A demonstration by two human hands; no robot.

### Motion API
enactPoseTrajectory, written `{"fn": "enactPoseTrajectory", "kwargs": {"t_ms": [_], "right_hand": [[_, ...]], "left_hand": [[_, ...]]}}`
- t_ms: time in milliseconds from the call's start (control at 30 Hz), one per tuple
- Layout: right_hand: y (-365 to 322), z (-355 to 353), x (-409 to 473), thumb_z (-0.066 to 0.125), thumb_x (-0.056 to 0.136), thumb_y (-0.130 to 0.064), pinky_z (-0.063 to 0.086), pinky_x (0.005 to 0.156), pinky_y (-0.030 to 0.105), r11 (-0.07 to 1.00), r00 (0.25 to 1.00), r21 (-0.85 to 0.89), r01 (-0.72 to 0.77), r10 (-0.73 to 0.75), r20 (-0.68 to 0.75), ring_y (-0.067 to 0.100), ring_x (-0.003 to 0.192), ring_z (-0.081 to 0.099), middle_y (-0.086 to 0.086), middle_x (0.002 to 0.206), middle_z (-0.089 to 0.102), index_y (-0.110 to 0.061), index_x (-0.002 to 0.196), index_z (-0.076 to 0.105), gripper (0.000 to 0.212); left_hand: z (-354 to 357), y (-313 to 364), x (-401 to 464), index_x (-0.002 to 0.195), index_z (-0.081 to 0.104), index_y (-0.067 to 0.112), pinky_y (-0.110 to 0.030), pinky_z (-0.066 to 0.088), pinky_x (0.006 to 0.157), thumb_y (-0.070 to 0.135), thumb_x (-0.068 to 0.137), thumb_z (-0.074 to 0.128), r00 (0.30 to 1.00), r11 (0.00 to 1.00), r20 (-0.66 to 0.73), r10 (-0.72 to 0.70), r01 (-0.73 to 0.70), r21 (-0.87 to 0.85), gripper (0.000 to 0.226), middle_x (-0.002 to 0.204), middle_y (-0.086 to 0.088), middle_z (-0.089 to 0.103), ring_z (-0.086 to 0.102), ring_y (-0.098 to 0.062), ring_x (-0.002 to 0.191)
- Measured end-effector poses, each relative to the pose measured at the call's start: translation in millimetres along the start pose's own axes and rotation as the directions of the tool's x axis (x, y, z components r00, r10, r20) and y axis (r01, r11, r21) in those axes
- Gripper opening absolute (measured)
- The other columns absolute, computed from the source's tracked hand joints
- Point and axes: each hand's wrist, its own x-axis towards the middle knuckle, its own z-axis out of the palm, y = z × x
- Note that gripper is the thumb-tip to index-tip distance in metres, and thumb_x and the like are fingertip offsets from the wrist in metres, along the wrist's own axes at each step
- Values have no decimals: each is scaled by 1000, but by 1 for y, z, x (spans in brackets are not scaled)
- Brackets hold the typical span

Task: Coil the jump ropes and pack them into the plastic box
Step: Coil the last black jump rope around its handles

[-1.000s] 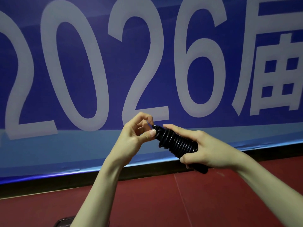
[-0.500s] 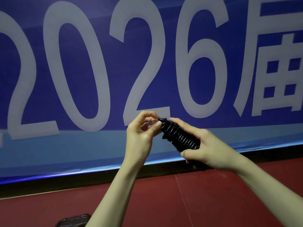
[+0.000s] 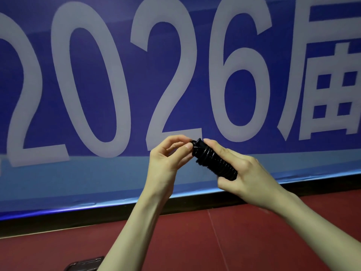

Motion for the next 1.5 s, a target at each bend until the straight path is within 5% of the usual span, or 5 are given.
{"fn": "enactPoseTrajectory", "kwargs": {"t_ms": [267, 700, 1033, 1333, 1500], "right_hand": [[7, -1, -2, 43, 73, -28, 46, 45, 33, 971, 996, -233, 60, -74, -52, 11, 59, 34, -11, 84, 47, -46, 150, 18, 83], [7, -17, -2, 53, 72, -23, 48, 59, 40, 991, 984, -58, 124, -116, 133, 19, 67, 51, -5, 92, 60, -61, 144, 14, 91], [6, -7, -5, 43, 72, -31, 41, 46, 29, 963, 991, -253, 94, -66, 118, 14, 57, 43, -10, 77, 46, -55, 148, 10, 87], [16, 5, -4, 65, 71, 3, 44, 58, 19, 974, 997, 228, -6, -10, 72, 9, 60, 49, -24, 94, 66, -61, 137, 34, 97], [20, 8, -6, 64, 76, 9, 47, 65, 38, 889, 985, 437, -136, 73, 159, 35, 69, 51, 1, 104, 72, -61, 133, 41, 94]], "left_hand": [[3, 8, 0, 79, 70, 17, -30, 56, 83, -3, 75, 67, 999, 997, 33, -35, 33, 76, 21, 83, -6, 70, 68, -20, 82], [-7, 21, 1, 76, 65, 7, -19, 55, 74, -9, 85, 61, 968, 964, 97, -231, 213, 160, 19, 77, -7, 69, 70, -16, 79], [-18, 9, 2, 107, 69, 0, -18, 54, 84, -3, 86, 59, 889, 899, 139, -436, 435, 38, 23, 104, -16, 71, 69, -16, 100], [-9, 7, -1, 97, 70, 7, -18, 54, 80, -6, 89, 52, 926, 930, 88, -367, 363, 59, 23, 81, -5, 72, 68, -9, 76], [-1, 3, -5, 92, 68, 9, -17, 53, 67, -8, 88, 51, 939, 940, 37, -342, 341, 21, 24, 77, -8, 69, 66, -10, 66]]}}
